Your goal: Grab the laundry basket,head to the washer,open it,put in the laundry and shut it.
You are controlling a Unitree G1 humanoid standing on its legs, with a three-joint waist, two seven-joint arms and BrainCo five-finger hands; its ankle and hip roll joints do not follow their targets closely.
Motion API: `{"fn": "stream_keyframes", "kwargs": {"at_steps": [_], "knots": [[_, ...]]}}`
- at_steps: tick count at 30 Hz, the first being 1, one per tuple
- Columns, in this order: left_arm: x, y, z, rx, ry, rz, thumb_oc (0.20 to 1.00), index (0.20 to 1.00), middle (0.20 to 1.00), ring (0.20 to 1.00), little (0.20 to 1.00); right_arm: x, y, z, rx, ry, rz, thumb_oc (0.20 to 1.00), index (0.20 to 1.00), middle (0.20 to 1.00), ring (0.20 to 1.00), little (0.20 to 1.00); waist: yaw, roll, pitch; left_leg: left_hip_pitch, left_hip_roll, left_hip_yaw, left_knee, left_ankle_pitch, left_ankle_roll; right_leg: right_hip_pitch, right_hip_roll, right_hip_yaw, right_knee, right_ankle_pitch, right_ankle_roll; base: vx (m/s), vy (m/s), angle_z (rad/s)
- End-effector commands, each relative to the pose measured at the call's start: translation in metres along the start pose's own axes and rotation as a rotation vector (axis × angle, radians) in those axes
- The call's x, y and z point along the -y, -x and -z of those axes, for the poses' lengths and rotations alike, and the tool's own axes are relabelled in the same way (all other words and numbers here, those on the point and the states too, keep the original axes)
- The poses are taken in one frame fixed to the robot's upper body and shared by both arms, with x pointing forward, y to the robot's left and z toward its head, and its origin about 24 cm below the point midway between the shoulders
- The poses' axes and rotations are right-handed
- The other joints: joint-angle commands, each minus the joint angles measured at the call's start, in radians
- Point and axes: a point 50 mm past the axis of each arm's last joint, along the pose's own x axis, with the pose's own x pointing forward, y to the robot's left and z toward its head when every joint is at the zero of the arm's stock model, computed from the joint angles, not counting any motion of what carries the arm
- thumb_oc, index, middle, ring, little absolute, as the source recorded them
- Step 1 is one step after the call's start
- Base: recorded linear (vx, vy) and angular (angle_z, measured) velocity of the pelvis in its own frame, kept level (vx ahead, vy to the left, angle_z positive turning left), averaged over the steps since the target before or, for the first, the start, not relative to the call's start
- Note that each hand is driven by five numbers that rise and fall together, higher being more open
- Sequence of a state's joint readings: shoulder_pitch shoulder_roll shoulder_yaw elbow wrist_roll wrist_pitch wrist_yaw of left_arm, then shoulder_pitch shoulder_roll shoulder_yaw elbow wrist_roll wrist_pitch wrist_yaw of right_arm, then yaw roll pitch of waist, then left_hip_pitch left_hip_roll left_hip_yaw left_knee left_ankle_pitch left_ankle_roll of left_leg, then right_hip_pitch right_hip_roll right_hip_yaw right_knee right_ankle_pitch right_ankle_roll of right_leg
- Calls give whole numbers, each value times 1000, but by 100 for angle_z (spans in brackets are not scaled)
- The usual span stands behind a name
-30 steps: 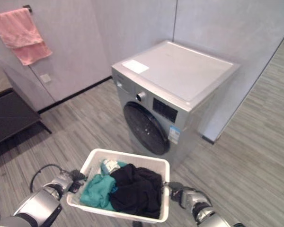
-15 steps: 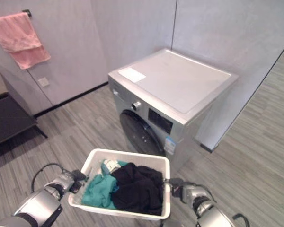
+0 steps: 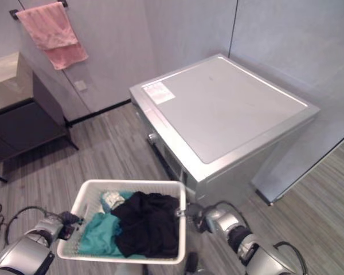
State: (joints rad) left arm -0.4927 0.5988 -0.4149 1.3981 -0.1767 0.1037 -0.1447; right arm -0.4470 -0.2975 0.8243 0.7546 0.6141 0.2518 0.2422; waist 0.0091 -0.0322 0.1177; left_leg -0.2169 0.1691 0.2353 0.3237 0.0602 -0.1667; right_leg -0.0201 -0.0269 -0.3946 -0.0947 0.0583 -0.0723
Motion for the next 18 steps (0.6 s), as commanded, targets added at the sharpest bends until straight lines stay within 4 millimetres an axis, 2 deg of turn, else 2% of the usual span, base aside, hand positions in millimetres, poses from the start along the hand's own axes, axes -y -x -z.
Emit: {"fn": "stream_keyframes", "kwargs": {"at_steps": [1, 2, 3, 6, 7, 9, 11, 12, 13, 18], "knots": [[21, -1, -21, 67, -84, 100, 200, 200, 200, 200, 200, -69, -7, -78, 295, 39, -341, 200, 200, 200, 200, 200, 42, 49, -25, 83, -18, -51, -320, 91, 54, 62, -84, 96, 7, -24, 146, 134, 174, 35], [17, -1, -21, 69, -97, 86, 200, 200, 200, 200, 200, -74, -6, -83, 311, 70, -365, 200, 200, 200, 200, 200, 45, 62, -26, 63, -4, -57, -372, 126, 45, 68, -91, 90, 7, -33, 149, 127, 163, 28], [12, -1, -19, 62, -108, 78, 200, 200, 200, 200, 200, -76, -5, -85, 314, 96, -371, 200, 200, 200, 200, 200, 51, 70, -28, 56, -5, -75, -365, 135, 45, 74, -96, 89, 7, -32, 150, 163, 176, 21], [10, -1, -2, 15, -108, 78, 200, 200, 200, 200, 200, -91, -5, -94, 332, 134, -412, 200, 200, 200, 200, 200, 60, 101, -52, 98, -38, -105, -411, 111, 49, 85, -104, 109, 7, -31, 160, 140, 179, 20], [10, -1, -1, 15, -108, 78, 200, 200, 200, 200, 200, -91, -5, -94, 331, 134, -412, 200, 200, 200, 200, 200, 60, 101, -54, 97, -38, -105, -411, 111, 49, 84, -104, 109, 7, -31, 160, 69, 187, -4], [10, -1, 4, -1, -132, 78, 200, 200, 200, 200, 200, -96, -8, -98, 336, 140, -409, 200, 200, 200, 200, 200, 64, 109, -74, 113, -68, -107, -411, 84, 60, 74, -126, 116, 7, -19, 169, 89, 227, -31], [-2, 1, 3, 1, -146, 47, 200, 200, 200, 200, 200, -105, -10, -110, 347, 189, -411, 200, 200, 200, 200, 200, 82, 105, -85, 128, -88, -93, -411, 68, 77, 67, -145, 131, 7, -2, 179, 67, 200, -32], [-2, 1, 3, 1, -146, 46, 200, 200, 200, 200, 200, -105, -10, -110, 347, 189, -411, 200, 200, 200, 200, 200, 83, 104, -85, 128, -89, -91, -411, 68, 77, 67, -145, 132, 7, -2, 179, 17, 117, -56], [-13, 3, 1, 5, -140, 22, 200, 200, 200, 200, 200, -108, -11, -122, 359, 217, -404, 200, 200, 200, 200, 200, 98, 97, -87, 135, -96, -85, -411, 60, 84, 62, -157, 138, 12, 8, 185, 11, 90, -53], [-41, 9, -3, -10, -169, -48, 200, 200, 200, 200, 200, -114, -12, -144, 362, 294, -394, 200, 200, 200, 200, 200, 123, 81, -93, 152, -105, -81, -411, 49, 95, 68, -173, 134, 30, 8, 194, 8, 41, -12]]}}
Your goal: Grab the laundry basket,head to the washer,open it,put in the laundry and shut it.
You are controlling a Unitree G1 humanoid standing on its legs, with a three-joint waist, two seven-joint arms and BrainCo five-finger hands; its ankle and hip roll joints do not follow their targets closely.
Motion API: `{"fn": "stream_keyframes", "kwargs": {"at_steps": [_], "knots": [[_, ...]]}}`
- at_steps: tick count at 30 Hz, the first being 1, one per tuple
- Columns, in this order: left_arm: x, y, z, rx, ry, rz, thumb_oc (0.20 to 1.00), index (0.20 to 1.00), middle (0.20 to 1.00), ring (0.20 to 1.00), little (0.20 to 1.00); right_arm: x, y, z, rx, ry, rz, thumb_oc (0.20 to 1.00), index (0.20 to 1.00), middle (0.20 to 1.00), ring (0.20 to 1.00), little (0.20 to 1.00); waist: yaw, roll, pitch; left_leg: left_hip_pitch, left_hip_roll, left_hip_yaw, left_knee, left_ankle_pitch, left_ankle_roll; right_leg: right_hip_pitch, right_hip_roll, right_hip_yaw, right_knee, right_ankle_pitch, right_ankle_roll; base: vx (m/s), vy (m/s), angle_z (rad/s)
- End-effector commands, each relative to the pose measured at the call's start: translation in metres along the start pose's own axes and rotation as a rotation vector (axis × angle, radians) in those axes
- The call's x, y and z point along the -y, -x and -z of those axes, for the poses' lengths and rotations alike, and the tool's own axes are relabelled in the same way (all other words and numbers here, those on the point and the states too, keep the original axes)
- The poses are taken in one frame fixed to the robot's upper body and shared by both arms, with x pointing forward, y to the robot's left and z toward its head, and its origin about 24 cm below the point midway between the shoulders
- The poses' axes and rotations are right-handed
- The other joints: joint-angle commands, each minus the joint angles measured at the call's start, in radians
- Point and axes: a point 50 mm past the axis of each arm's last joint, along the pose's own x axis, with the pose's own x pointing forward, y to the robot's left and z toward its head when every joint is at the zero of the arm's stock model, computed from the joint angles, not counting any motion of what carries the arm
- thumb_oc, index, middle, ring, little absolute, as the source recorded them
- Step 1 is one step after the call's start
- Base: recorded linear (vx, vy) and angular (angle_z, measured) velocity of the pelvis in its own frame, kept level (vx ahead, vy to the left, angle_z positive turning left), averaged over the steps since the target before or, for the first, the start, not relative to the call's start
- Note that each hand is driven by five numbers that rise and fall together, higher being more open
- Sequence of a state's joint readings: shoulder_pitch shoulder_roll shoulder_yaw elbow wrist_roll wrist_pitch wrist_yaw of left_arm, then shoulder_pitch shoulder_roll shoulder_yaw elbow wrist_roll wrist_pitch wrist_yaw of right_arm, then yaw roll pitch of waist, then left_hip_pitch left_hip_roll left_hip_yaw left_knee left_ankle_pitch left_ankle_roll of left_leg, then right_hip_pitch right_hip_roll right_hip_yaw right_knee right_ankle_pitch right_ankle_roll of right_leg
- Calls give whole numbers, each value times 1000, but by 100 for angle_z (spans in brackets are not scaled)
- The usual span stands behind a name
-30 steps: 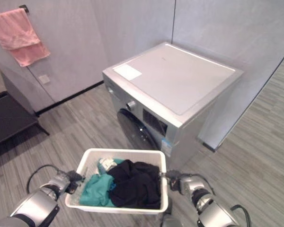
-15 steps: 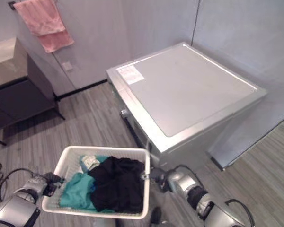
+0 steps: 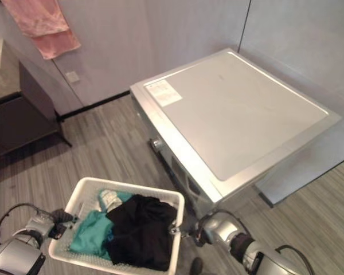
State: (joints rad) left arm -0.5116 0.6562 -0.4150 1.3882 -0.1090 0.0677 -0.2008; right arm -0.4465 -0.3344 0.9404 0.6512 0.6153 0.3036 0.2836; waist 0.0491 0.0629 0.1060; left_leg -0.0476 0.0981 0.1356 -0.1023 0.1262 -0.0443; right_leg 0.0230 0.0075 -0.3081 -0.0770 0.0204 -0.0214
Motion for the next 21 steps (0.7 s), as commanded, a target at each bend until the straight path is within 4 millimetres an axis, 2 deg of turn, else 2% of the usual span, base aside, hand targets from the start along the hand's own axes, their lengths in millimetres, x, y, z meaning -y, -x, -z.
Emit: {"fn": "stream_keyframes", "kwargs": {"at_steps": [1, 5, 8, 11, 12, 13, 14, 15, 16, 17, 18, 20, 21], "knots": [[-23, 6, 4, -49, -100, -42, 200, 200, 200, 200, 200, -78, -13, -162, 421, 238, -245, 200, 200, 200, 200, 200, 88, -17, -85, -16, -36, 18, 15, -18, -26, 28, -210, 46, 13, 46, 143, 9, 5, -13], [-37, 10, 4, -61, -104, -70, 200, 200, 200, 200, 200, -78, -13, -174, 412, 296, -217, 200, 200, 200, 200, 200, 101, -24, -93, -9, -37, 15, 15, -20, -26, 36, -214, 40, 14, 43, 146, 6, -7, 0], [-52, 15, 9, -97, -101, -93, 200, 200, 200, 200, 200, -82, -10, -196, 431, 345, -182, 200, 200, 200, 200, 200, 116, -30, -109, 0, -34, 10, 15, -21, -27, 53, -211, 30, 12, 38, 147, 21, -30, 14], [-64, 20, 8, -100, -95, -111, 200, 200, 200, 200, 200, -87, -8, -208, 441, 406, -166, 200, 200, 200, 200, 200, 124, -34, -117, 3, -28, 8, 15, -18, -31, 62, -204, 24, 6, 36, 145, 2, -44, 28], [-74, 23, -5, -50, -47, -116, 200, 200, 200, 200, 200, -89, -5, -219, 450, 443, -154, 200, 200, 200, 200, 200, 128, -35, -123, 4, -24, 5, 15, -16, -33, 68, -201, 20, 2, 36, 143, 5, -52, 12], [-82, 28, -29, 46, 11, -115, 200, 200, 200, 200, 200, -86, -2, -226, 460, 411, -140, 200, 200, 200, 200, 200, 131, -37, -128, 4, -21, 0, 15, -13, -35, 72, -197, 16, -1, 34, 142, 9, -48, 9], [-88, 31, -38, 80, 28, -123, 200, 200, 200, 200, 200, -85, 0, -230, 458, 422, -137, 200, 200, 200, 200, 200, 133, -39, -130, 5, -20, -1, 15, -12, -36, 74, -195, 14, -1, 33, 142, 15, -48, 8], [-97, 39, -66, 174, 60, -125, 200, 200, 200, 200, 200, -83, 7, -244, 477, 451, -109, 200, 200, 200, 200, 200, 136, -42, -135, 8, -18, -5, 15, -9, -37, 78, -193, 8, -1, 31, 141, 15, -40, 7], [-101, 43, -77, 208, 66, -125, 200, 200, 200, 200, 200, -80, 11, -250, 489, 444, -93, 200, 200, 200, 200, 200, 137, -43, -138, 10, -17, -6, 15, -9, -37, 80, -191, 7, -1, 31, 142, 16, -39, 9], [-105, 47, -89, 242, 60, -129, 200, 200, 200, 200, 200, -76, 14, -255, 492, 455, -69, 200, 200, 200, 200, 200, 138, -44, -141, 12, -17, -5, 15, -9, -38, 80, -190, 7, -1, 31, 142, 0, 0, 0], [-111, 58, -113, 311, 63, -122, 200, 200, 200, 200, 200, -67, 22, -265, 496, 469, -24, 200, 200, 200, 200, 200, 137, -46, -145, 17, -16, -4, 15, -9, -38, 85, -189, 6, -2, 31, 143, 0, 0, 0], [-115, 68, -135, 368, 28, -118, 200, 200, 200, 200, 200, -57, 30, -273, 490, 491, 14, 200, 200, 200, 200, 200, 131, -50, -152, 23, -15, -1, 15, -9, -39, 90, -187, 3, -3, 30, 144, 38, -19, -5], [-121, 84, -165, 459, 19, -114, 200, 200, 200, 200, 200, -47, 46, -288, 489, 568, 62, 200, 200, 200, 200, 200, 122, -57, -155, 28, -15, -4, 15, -10, -39, 97, -184, 1, -3, 26, 144, 54, -23, -1]]}}
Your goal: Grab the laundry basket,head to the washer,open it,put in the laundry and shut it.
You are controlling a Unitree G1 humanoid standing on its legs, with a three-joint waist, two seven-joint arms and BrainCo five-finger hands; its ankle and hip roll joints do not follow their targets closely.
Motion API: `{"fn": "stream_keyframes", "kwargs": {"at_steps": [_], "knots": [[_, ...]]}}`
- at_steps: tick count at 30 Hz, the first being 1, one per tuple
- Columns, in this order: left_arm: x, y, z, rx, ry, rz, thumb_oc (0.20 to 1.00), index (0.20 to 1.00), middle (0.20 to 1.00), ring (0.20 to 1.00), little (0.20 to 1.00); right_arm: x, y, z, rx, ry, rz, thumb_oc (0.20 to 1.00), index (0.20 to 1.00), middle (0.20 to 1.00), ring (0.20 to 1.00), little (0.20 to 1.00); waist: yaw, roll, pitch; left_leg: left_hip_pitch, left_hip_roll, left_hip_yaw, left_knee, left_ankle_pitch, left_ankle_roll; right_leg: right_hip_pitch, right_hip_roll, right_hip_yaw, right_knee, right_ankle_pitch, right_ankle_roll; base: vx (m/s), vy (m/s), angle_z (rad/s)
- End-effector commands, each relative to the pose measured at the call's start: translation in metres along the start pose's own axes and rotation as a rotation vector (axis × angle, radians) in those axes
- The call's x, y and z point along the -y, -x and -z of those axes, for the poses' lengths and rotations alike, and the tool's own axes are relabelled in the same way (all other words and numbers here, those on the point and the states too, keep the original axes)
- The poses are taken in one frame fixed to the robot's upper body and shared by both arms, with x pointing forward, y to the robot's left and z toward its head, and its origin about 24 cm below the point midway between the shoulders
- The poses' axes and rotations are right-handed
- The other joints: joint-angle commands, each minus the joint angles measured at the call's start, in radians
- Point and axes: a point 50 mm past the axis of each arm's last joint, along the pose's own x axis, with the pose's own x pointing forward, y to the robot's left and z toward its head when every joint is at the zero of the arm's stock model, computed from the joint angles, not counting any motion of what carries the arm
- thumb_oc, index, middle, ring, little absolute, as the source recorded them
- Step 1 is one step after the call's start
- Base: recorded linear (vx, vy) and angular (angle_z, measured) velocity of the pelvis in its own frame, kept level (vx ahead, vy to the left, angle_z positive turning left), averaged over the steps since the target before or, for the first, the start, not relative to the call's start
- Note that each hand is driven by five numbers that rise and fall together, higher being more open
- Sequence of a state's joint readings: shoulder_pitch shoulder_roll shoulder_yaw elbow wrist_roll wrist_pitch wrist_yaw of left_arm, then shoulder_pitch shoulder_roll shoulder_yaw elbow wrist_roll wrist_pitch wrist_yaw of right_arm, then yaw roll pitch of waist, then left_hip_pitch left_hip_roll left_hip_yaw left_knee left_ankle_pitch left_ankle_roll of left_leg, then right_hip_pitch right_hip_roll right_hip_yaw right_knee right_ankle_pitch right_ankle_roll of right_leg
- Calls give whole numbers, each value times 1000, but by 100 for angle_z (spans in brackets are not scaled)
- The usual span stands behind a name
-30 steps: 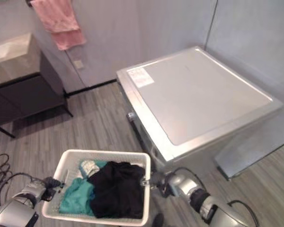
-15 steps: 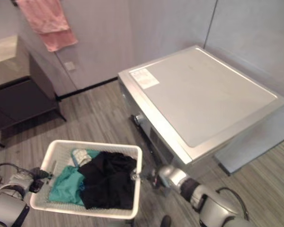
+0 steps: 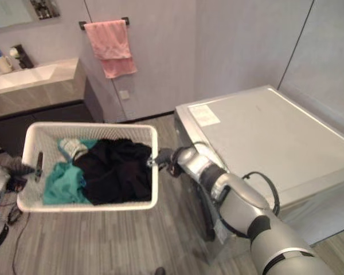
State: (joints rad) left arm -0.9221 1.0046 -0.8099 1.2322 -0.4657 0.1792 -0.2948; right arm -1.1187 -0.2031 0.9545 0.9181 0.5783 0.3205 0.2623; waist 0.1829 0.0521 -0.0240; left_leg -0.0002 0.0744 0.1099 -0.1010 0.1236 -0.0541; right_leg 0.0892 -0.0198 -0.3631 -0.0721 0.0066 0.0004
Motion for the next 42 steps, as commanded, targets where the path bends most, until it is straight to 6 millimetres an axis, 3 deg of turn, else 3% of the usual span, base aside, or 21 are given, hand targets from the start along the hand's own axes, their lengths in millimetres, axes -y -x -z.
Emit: {"fn": "stream_keyframes", "kwargs": {"at_steps": [1, 2, 5, 6, 9, 10, 11, 12, 14, 15, 25, 28, 35, 42], "knots": [[24, 4, -84, 277, 36, 136, 200, 200, 200, 200, 200, -20, 9, -113, 299, 128, -84, 200, 200, 200, 200, 200, -22, -55, -31, -18, 8, 19, 14, -7, -31, 35, -156, 54, -8, 38, 124, 71, -22, 5], [18, 12, -108, 335, 49, 131, 200, 200, 200, 200, 200, 10, 23, -126, 305, 145, 19, 200, 200, 200, 200, 200, -35, -61, -33, -11, 7, 19, 14, -12, -34, 42, -158, 47, -9, 37, 127, 56, -9, 5], [7, 30, -147, 435, 31, 109, 200, 200, 200, 200, 200, 58, 51, -141, 308, 141, 184, 200, 200, 200, 200, 200, -47, -68, -45, -10, 4, 17, 14, -17, -35, 44, -160, 41, -11, 40, 134, 53, 3, 2], [2, 41, -170, 511, 61, 100, 200, 200, 200, 200, 200, 80, 68, -149, 326, 132, 264, 200, 200, 200, 200, 200, -56, -71, -51, -8, 3, 17, 14, -21, -37, 46, -161, 39, -14, 42, 138, 63, 8, -2], [-5, 52, -186, 574, 103, 82, 200, 200, 200, 200, 200, 96, 84, -158, 365, 96, 320, 200, 200, 200, 200, 200, -68, -73, -58, -8, 4, 21, 14, -24, -39, 43, -163, 41, -15, 43, 142, 27, 8, -3], [-12, 60, -196, 620, 140, 65, 200, 200, 200, 200, 200, 110, 99, -163, 390, 75, 370, 200, 200, 200, 200, 200, -80, -72, -62, -8, 2, 25, 14, -28, -39, 36, -163, 45, -15, 44, 144, 36, 17, -5], [-12, 60, -197, 620, 140, 65, 200, 200, 200, 200, 200, 110, 99, -163, 391, 75, 370, 200, 200, 200, 200, 200, -79, -72, -61, -8, 3, 25, 14, -28, -39, 36, -163, 45, -15, 44, 144, 44, 31, -3], [-21, 69, -205, 660, 170, 37, 200, 200, 200, 200, 200, 125, 116, -166, 415, 54, 428, 200, 200, 200, 200, 200, -96, -68, -66, -9, 2, 34, 14, -32, -41, 28, -164, 54, -15, 46, 147, 20, 19, -4], [-24, 71, -207, 669, 177, 28, 200, 200, 200, 200, 200, 129, 121, -167, 421, 51, 439, 200, 200, 200, 200, 200, -101, -67, -66, -9, 3, 38, 14, -33, -41, 26, -164, 57, -15, 47, 148, 29, 16, -14], [-28, 76, -212, 688, 187, 14, 200, 200, 200, 200, 200, 140, 133, -166, 432, 32, 485, 200, 200, 200, 200, 200, -119, -61, -67, -7, 4, 46, 14, -37, -42, 19, -167, 67, -15, 48, 149, 32, 9, -11], [-25, 86, -229, 735, 157, -3, 200, 200, 200, 200, 200, 162, 155, -157, 419, 15, 568, 200, 200, 200, 200, 200, -178, -31, -55, -6, 6, 92, 14, -50, -41, -27, -168, 116, -15, 65, 155, 42, 11, -16], [-22, 88, -234, 754, 161, -3, 200, 200, 200, 200, 200, 165, 160, -156, 431, 11, 582, 200, 200, 200, 200, 200, -212, -15, -43, -2, 7, 132, 14, -63, -39, -59, -169, 158, -15, 76, 158, 65, 35, -30], [-36, 97, -240, 791, 192, -119, 200, 200, 200, 200, 200, 158, 145, -151, 346, 87, 590, 200, 200, 200, 200, 200, -288, 18, 8, 1, 9, 237, 14, -81, -37, -157, -170, 279, -15, 117, 173, 25, 62, -61], [-56, 89, -216, 714, 236, -216, 200, 200, 200, 200, 200, 126, 113, -159, 312, 221, 490, 200, 200, 200, 200, 200, -344, 17, 37, 18, 24, 331, 14, -95, -39, -215, -149, 368, -15, 136, 186, 53, 42, -52]]}}
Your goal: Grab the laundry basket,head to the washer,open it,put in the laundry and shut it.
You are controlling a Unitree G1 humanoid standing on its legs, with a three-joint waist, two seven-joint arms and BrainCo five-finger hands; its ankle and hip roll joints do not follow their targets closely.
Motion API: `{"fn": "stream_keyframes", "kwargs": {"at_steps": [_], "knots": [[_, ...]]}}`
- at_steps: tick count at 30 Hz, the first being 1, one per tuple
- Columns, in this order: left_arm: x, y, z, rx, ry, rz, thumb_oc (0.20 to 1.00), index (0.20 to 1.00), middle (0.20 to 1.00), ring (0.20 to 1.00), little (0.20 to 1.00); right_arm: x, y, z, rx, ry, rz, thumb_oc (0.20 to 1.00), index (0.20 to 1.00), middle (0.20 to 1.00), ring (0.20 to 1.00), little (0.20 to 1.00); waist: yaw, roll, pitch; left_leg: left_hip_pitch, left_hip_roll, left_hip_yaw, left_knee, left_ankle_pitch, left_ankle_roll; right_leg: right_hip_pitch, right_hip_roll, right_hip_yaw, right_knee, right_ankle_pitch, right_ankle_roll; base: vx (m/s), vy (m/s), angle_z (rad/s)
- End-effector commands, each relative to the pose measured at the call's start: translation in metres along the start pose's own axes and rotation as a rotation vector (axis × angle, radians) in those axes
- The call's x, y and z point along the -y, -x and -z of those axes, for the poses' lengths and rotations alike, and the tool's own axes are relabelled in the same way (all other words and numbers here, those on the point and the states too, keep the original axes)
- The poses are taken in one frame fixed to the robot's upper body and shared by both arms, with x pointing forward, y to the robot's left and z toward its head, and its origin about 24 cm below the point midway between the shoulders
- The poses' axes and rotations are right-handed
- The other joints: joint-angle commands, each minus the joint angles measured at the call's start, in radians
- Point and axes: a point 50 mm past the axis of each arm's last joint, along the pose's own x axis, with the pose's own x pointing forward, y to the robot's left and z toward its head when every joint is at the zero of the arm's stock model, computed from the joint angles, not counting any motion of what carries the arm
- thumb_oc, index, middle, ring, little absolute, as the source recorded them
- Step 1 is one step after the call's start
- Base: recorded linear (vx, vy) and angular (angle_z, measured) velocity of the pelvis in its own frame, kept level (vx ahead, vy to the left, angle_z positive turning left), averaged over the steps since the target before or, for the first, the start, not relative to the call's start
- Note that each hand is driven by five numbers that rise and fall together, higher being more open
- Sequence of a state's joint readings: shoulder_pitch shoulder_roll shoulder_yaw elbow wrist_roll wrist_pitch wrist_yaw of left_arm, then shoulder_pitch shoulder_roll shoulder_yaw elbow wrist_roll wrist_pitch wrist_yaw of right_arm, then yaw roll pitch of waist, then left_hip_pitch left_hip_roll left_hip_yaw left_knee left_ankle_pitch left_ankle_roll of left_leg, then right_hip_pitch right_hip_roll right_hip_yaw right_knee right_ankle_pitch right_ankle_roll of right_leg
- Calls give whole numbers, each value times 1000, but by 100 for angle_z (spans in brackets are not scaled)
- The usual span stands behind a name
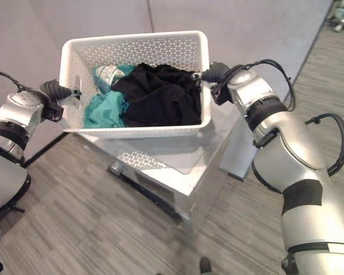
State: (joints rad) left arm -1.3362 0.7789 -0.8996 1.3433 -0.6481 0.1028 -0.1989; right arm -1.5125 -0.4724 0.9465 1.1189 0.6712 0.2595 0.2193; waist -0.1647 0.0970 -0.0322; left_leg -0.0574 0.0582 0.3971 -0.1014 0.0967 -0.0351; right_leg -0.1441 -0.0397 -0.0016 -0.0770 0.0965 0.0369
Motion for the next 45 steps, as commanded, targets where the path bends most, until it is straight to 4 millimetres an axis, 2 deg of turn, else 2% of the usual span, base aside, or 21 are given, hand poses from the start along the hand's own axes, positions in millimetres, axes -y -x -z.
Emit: {"fn": "stream_keyframes", "kwargs": {"at_steps": [1, 4, 6, 8, 9, 10, 11, 12, 13, 14, 19, 21, 27, 30, 31, 33, 34, 35, 38, 42, 45], "knots": [[-56, 27, -83, 262, 8, -189, 200, 200, 200, 200, 200, -22, 3, -80, 201, 159, -43, 200, 200, 200, 200, 200, -1, -30, 48, 79, 45, 56, 14, -69, -59, 13, -126, 14, -10, 49, 151, 47, 5, -56], [-61, 27, -76, 234, 1, -214, 200, 200, 200, 200, 200, -32, 0, -77, 202, 162, -66, 200, 200, 200, 200, 200, -6, -34, 52, 81, 50, 67, 14, -67, -63, 7, -121, 24, -10, 50, 150, 43, -1, -26], [-67, 28, -70, 205, -22, -252, 200, 200, 200, 200, 200, -48, -3, -79, 218, 164, -110, 200, 200, 200, 200, 200, -15, -39, 57, 83, 56, 71, 14, -66, -65, 0, -116, 31, -10, 53, 150, 35, 4, -12], [-69, 29, -69, 199, -28, -264, 200, 200, 200, 200, 200, -53, -3, -79, 222, 167, -121, 200, 200, 200, 200, 200, -16, -40, 58, 82, 57, 71, 14, -66, -65, -3, -116, 32, -10, 54, 150, 27, -2, -7], [-73, 30, -66, 182, -41, -290, 200, 200, 200, 200, 200, -64, -4, -83, 237, 183, -145, 821, 821, 821, 821, 821, -19, -45, 59, 79, 61, 74, 14, -65, -68, -8, -111, 34, -10, 51, 149, 30, -8, -10], [-73, 30, -66, 182, -41, -290, 222, 222, 222, 222, 222, -65, -4, -83, 237, 183, -145, 1000, 1000, 1000, 1000, 1000, -19, -45, 59, 79, 61, 74, 14, -65, -68, -8, -111, 34, -10, 51, 149, 28, -8, -9], [-75, 31, -65, 175, -51, -306, 332, 332, 332, 332, 332, -65, -4, -83, 236, 186, -138, 1000, 1000, 1000, 1000, 1000, -21, -46, 60, 77, 62, 74, 14, -65, -69, -9, -110, 35, -10, 51, 150, 0, 0, 0], [-76, 31, -63, 169, -62, -309, 514, 514, 514, 514, 514, -67, -4, -85, 242, 186, -141, 1000, 1000, 1000, 1000, 1000, -22, -47, 60, 77, 62, 75, 14, -66, -69, -11, -110, 34, -10, 51, 150, 0, 0, 0], [-77, 31, -63, 165, -74, -318, 790, 790, 790, 790, 790, -68, -5, -85, 244, 192, -137, 1000, 1000, 1000, 1000, 1000, -22, -47, 61, 77, 63, 76, 14, -66, -69, -12, -109, 34, -10, 52, 150, 0, 0, 0], [-77, 31, -63, 165, -74, -319, 1000, 1000, 1000, 1000, 1000, -68, -5, -85, 244, 192, -137, 1000, 1000, 1000, 1000, 1000, -22, -47, 61, 77, 63, 76, 14, -66, -69, -12, -109, 34, -10, 52, 150, 0, 0, 0], [-81, 32, -59, 135, -131, -373, 1000, 1000, 1000, 1000, 1000, -68, -8, -82, 224, 204, -95, 1000, 1000, 1000, 1000, 1000, -21, -48, 63, 71, 66, 74, 14, -65, -69, -20, -107, 30, -10, 53, 152, 0, 0, 0], [-74, 29, -62, 164, -128, -395, 1000, 1000, 1000, 1000, 1000, -66, -8, -82, 230, 208, -58, 1000, 1000, 1000, 1000, 1000, -28, -48, 65, 68, 67, 75, 14, -66, -70, -28, -106, 33, -10, 57, 154, 0, 0, 0], [-65, 24, -54, 184, -69, -401, 1000, 1000, 1000, 1000, 1000, -53, -6, -81, 262, 183, -5, 1000, 1000, 1000, 1000, 1000, -46, -42, 67, 64, 71, 82, 14, -63, -73, -35, -101, 32, -10, 60, 156, -2, -5, -1], [-64, 23, -47, 178, -50, -412, 1000, 1000, 1000, 1000, 1000, -35, -3, -79, 276, 177, 53, 1000, 1000, 1000, 1000, 1000, -58, -37, 71, 60, 74, 85, 14, -61, -77, -42, -98, 34, -10, 64, 159, -6, -11, -2], [-64, 23, -47, 178, -50, -412, 1000, 1000, 1000, 1000, 1000, -35, -3, -79, 276, 177, 53, 1000, 1000, 1000, 1000, 1000, -58, -37, 70, 60, 74, 85, 14, -61, -77, -42, -98, 34, -10, 64, 159, 0, 0, 0], [-68, 24, -45, 169, -56, -436, 1000, 1000, 1000, 1000, 1000, -16, 1, -74, 274, 139, 104, 1000, 1000, 1000, 1000, 1000, -67, -32, 71, 57, 76, 91, 14, -58, -80, -49, -98, 36, -10, 69, 160, 0, 0, 0], [-68, 24, -45, 170, -56, -436, 1000, 1000, 1000, 1000, 1000, -16, 1, -74, 274, 139, 104, 1000, 1000, 1000, 1000, 1000, -67, -32, 71, 57, 77, 91, 14, -58, -80, -50, -97, 36, -10, 69, 160, -7, -9, -6], [-74, 26, -40, 155, -34, -460, 1000, 1000, 1000, 1000, 1000, 0, 4, -69, 266, 91, 154, 1000, 1000, 1000, 1000, 1000, -72, -28, 74, 56, 77, 95, 14, -56, -82, -54, -96, 38, -10, 70, 161, -5, -11, -9], [-79, 29, -36, 156, -13, -493, 1000, 1000, 1000, 1000, 1000, 13, 7, -62, 273, 34, 210, 1000, 1000, 1000, 1000, 1000, -79, -23, 74, 58, 80, 100, 14, -57, -85, -55, -95, 41, -10, 68, 160, 3, -11, -11], [-80, 29, -28, 167, 59, -513, 1000, 1000, 1000, 1000, 1000, 21, 9, -54, 305, -53, 254, 1000, 1000, 1000, 1000, 1000, -84, -16, 71, 63, 81, 99, 14, -58, -87, -50, -96, 39, -10, 67, 160, 0, 0, 0], [-83, 30, -25, 175, 92, -522, 1000, 1000, 1000, 1000, 1000, 18, 7, -50, 308, -81, 235, 1000, 1000, 1000, 1000, 1000, -85, -12, 69, 66, 81, 99, 14, -57, -87, -46, -96, 35, -10, 66, 160, 0, 0, 0]]}}
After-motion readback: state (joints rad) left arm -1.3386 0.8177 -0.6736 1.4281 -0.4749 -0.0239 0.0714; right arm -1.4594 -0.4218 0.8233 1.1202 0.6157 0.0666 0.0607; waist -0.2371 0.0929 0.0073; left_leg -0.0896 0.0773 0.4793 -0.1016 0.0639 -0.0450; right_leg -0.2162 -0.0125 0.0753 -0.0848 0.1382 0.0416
